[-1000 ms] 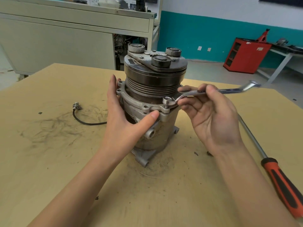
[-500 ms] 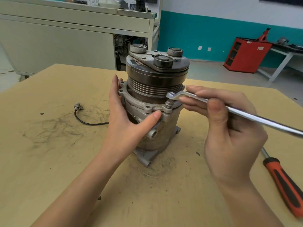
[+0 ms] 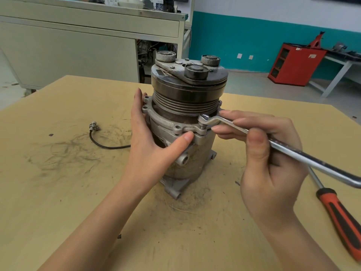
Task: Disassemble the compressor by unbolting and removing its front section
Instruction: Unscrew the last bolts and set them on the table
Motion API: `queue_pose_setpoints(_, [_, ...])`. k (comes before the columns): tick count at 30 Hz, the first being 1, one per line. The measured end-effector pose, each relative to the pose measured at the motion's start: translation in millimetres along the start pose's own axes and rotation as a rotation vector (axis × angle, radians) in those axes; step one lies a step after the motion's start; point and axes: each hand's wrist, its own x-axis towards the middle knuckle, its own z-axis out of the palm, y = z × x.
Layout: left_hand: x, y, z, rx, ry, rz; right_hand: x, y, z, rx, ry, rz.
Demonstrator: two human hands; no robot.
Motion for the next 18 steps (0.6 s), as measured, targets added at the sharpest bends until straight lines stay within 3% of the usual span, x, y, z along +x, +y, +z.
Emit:
queue_pose_setpoints(4, [0,1,0,-0.007,-0.001,0.005,-2,1,3,-0.045,-0.066,-0.077])
queue_pose_setpoints(7, [-1,0,-1,-0.002,-0.004,-0.001,1,3,4,0.046,-0.015,-0.017])
queue_pose_setpoints(12, [-1,1,-1,0.001,-0.004,0.0,27,16,-6,0.619,0.068,0.601])
queue_pose_setpoints(14, [-1,1,0,0.006,-0.002,0.001,35,21,-9,0.735,0.07,0.784])
queue_pose_setpoints(16, [-1,0,0,0.013,-0.004,-0.002,37,21,-10,0.706,0.116,0.77])
queue_pose_setpoints(18, [0,0,-1,0.017,-0.008,-0.003,35,17,-13,0.531,0.177,0.585])
